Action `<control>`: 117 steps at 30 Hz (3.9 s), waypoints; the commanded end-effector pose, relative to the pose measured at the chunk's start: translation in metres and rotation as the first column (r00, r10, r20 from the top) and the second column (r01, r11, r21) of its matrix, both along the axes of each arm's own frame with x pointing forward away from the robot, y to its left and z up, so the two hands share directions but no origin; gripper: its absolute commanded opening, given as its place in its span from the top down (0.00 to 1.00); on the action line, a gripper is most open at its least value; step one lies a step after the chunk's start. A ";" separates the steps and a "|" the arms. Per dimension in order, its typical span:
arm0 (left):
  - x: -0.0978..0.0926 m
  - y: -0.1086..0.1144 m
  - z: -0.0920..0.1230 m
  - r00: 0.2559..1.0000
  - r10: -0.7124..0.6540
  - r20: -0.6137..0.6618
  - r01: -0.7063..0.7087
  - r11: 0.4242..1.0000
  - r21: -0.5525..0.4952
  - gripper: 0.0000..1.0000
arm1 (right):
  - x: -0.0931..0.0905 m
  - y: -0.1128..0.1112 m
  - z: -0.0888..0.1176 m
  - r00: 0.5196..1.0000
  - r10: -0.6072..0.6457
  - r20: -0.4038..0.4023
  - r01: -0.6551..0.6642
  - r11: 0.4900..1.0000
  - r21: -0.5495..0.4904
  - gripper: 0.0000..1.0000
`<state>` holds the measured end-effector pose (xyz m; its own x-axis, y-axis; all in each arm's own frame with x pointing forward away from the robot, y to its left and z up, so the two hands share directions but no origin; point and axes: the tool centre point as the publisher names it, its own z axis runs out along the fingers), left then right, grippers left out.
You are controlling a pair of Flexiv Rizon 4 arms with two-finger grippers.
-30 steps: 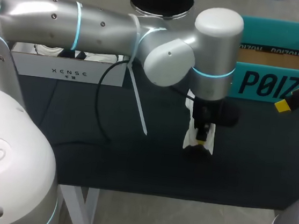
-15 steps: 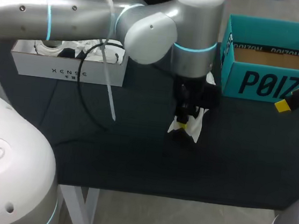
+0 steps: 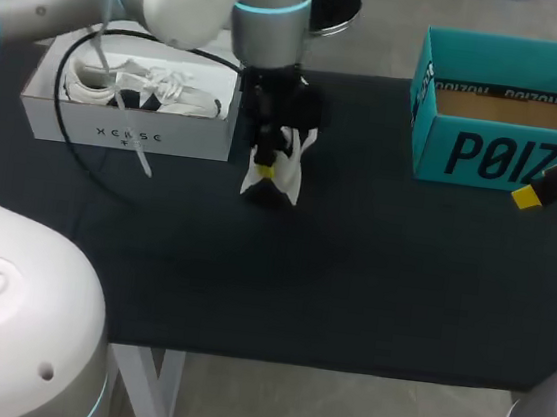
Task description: Take the shoe out of the shoebox, open the shoe tongue, remove and reinsert the insole, then place the shoe into the shoebox
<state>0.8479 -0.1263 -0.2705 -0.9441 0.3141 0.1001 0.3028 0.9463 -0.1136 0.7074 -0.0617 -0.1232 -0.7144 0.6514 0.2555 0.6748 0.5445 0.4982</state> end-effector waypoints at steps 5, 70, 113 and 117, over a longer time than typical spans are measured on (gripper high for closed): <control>0.003 0.021 0.002 1.000 0.001 -0.001 -0.001 1.000 -0.029 1.00 | 0.003 0.001 0.000 1.000 0.002 -0.004 -0.002 1.000 -0.002 0.00; 0.127 0.219 0.085 0.825 -0.543 0.156 0.539 0.839 0.075 1.00 | 0.003 0.001 0.000 1.000 0.002 -0.004 -0.002 1.000 -0.002 0.00; 0.310 0.393 0.119 0.467 -0.873 0.141 0.784 0.482 0.390 1.00 | 0.003 0.001 0.000 1.000 0.002 -0.004 -0.002 1.000 -0.002 0.00; 0.310 0.393 0.119 0.467 -0.873 0.141 0.784 0.482 0.390 1.00 | 0.003 0.001 0.000 1.000 0.002 -0.004 -0.002 1.000 -0.002 0.00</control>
<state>1.1599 0.2657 -0.1526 -0.2371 0.9680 0.0821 0.9307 0.2021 0.3047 0.7075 -0.0617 -0.1232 -0.7143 0.6515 0.2556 0.6748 0.5445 0.4982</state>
